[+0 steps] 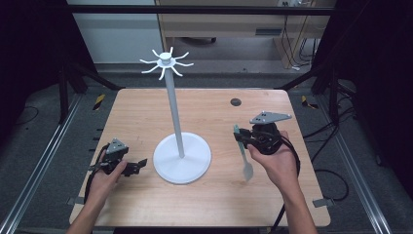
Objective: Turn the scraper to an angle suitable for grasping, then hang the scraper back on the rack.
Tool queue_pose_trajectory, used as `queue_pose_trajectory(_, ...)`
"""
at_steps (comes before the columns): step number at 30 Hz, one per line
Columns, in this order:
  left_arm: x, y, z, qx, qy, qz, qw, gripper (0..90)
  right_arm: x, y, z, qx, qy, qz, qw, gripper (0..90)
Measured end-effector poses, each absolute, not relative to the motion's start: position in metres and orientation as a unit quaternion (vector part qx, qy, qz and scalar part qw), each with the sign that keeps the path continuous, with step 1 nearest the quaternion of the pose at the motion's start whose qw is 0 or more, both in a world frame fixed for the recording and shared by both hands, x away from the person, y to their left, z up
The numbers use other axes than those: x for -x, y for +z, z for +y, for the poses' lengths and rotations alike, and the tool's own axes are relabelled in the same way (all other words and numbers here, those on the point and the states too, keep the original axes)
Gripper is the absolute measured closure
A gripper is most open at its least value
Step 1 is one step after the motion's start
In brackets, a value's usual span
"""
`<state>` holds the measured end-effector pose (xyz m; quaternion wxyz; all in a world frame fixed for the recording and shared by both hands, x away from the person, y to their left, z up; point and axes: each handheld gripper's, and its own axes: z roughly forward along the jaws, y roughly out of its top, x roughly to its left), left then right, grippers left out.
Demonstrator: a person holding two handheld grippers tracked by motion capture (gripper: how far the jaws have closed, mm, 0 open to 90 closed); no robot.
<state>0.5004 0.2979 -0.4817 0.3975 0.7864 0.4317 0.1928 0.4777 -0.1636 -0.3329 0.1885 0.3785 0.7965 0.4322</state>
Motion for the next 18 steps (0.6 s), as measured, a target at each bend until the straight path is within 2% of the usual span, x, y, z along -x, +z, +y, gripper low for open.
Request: queue_pose_trajectory(18, -0.5, -0.481, 0.298, -0.785, 0.193, 0.433, 0.4, 3.8, -0.476, -0.294, -0.152, -0.355, 0.487, 0.768, 0.217, 74.4)
